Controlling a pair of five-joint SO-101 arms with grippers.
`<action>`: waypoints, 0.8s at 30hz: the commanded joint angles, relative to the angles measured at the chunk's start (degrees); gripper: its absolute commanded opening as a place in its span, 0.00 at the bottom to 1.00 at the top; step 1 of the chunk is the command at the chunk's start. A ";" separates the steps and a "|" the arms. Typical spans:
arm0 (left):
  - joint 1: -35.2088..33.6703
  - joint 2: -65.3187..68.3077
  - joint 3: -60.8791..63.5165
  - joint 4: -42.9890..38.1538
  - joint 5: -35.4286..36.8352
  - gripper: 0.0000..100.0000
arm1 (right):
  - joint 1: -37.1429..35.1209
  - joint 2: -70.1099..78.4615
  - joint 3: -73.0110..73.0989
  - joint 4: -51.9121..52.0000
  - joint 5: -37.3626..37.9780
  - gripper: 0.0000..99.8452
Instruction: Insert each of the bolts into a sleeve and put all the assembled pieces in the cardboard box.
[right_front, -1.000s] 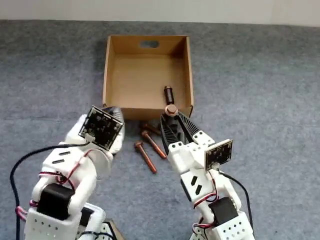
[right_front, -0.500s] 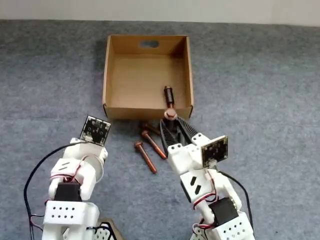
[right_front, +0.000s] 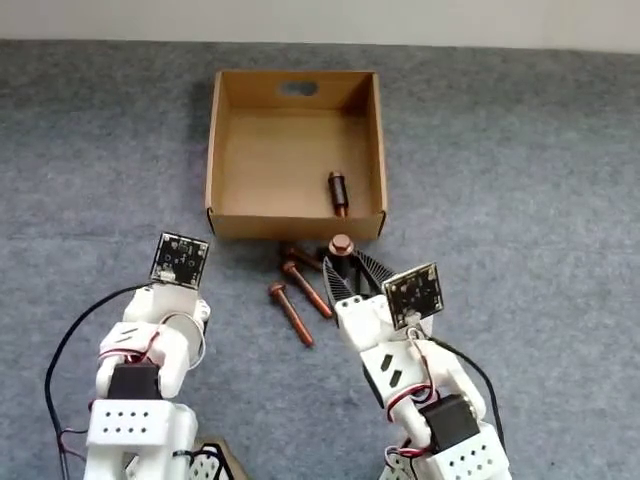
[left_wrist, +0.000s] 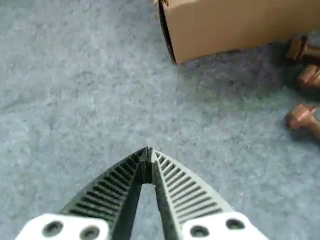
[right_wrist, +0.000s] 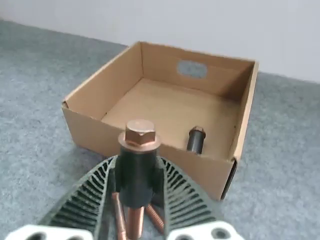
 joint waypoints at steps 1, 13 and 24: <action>-0.13 8.40 -5.58 -0.18 -0.53 0.01 | -0.04 5.49 -9.10 0.84 0.44 0.01; -0.22 47.87 -22.11 -4.40 -0.62 0.01 | 0.66 45.23 -41.71 10.24 -3.34 0.01; -0.22 47.96 -21.93 -4.48 -0.62 0.01 | 4.44 90.33 -83.47 31.34 -3.43 0.01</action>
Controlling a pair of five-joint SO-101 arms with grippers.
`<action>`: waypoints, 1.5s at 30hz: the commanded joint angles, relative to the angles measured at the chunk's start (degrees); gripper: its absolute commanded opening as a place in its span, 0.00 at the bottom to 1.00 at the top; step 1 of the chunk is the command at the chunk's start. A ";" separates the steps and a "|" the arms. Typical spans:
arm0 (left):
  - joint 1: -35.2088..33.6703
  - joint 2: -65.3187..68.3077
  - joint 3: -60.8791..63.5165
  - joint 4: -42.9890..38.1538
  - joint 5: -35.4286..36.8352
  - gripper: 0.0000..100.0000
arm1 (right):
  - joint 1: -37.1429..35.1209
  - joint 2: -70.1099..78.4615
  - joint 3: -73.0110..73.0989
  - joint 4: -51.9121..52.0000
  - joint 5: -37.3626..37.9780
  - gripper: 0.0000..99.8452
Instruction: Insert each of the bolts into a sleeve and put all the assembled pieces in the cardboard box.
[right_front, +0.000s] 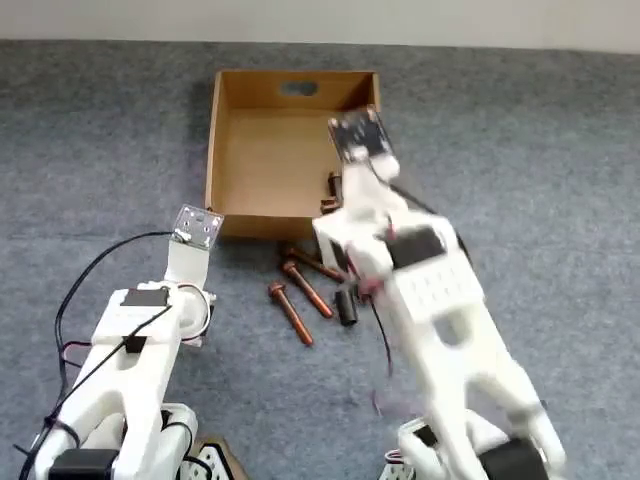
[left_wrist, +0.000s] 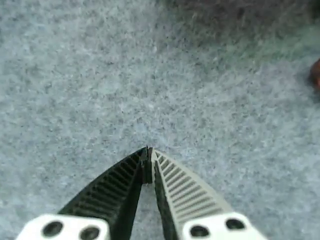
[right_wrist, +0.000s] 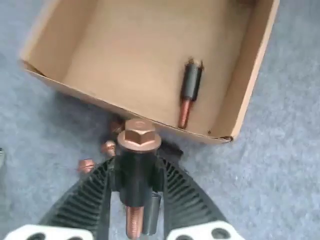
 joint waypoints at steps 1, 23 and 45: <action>-0.13 0.13 -2.15 0.35 -0.44 0.01 | 2.68 11.82 -16.75 1.54 -0.53 0.01; -0.04 0.13 -2.07 0.35 -0.44 0.01 | 3.74 67.38 -79.08 6.81 -0.44 0.01; 0.04 0.13 -2.07 0.09 -0.44 0.01 | 8.04 81.19 -92.44 21.93 -0.26 0.01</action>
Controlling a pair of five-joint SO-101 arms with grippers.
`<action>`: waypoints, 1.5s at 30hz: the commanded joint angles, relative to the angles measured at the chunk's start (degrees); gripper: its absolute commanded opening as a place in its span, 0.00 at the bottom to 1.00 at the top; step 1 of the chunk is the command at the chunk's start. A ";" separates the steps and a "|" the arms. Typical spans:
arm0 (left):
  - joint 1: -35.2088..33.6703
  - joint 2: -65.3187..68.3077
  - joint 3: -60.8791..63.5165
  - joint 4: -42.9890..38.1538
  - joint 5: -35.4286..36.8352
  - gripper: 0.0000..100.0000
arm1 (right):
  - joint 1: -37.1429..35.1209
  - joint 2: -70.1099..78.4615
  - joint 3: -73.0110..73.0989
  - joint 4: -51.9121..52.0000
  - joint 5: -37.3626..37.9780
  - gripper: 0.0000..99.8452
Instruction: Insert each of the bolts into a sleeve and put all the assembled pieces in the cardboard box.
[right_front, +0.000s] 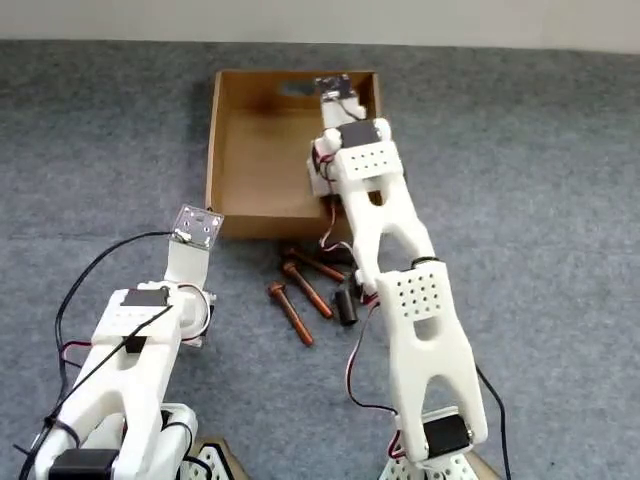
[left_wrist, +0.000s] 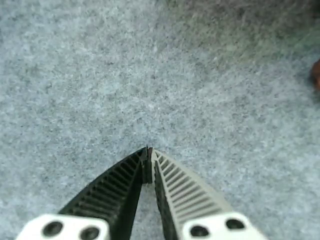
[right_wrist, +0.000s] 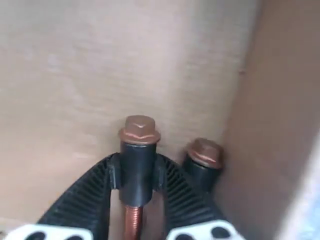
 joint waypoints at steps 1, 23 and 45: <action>0.04 0.13 -2.07 0.09 -0.44 0.01 | 0.57 -0.92 -6.64 1.98 -0.09 0.01; 0.04 0.13 -2.07 0.09 -0.44 0.01 | -1.01 -0.31 -4.62 2.42 -0.26 0.01; 0.04 0.13 -2.07 0.09 -0.44 0.01 | -0.75 -0.31 -2.33 4.18 -0.35 0.07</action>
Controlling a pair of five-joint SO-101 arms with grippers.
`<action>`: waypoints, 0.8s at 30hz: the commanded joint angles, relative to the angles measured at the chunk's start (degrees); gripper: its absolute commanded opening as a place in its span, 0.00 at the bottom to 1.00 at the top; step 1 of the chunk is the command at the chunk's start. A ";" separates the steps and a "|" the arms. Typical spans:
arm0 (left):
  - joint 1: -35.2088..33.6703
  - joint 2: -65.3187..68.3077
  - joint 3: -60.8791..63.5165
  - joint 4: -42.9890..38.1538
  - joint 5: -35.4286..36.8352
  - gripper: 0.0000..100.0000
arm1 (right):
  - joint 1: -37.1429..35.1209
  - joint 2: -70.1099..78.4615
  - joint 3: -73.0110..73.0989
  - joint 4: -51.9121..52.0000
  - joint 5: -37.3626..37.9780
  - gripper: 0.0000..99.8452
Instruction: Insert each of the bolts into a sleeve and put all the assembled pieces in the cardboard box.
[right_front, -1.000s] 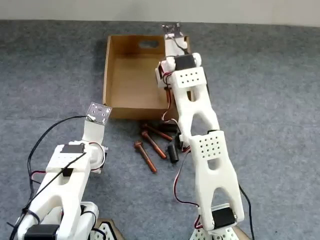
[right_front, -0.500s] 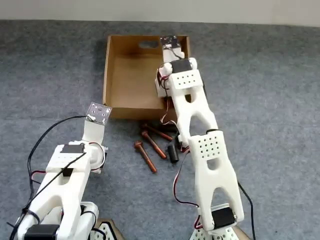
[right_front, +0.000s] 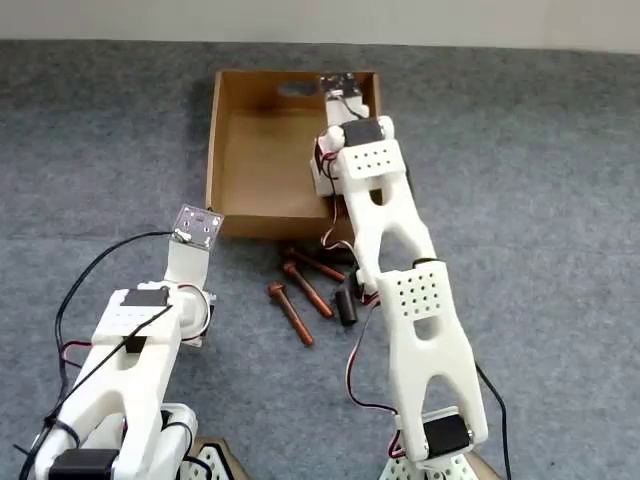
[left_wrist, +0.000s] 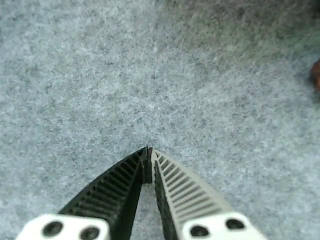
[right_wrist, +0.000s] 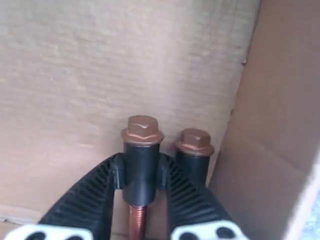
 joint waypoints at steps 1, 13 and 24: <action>0.04 0.13 -2.07 0.09 -0.44 0.01 | -0.22 -1.19 -0.48 0.66 -0.35 0.07; 0.04 0.13 -2.07 0.26 -0.44 0.01 | -0.22 -1.27 -0.48 2.33 -0.44 0.08; 0.04 0.13 -2.07 0.26 -0.44 0.01 | -0.40 -1.27 -0.48 2.24 -0.35 0.10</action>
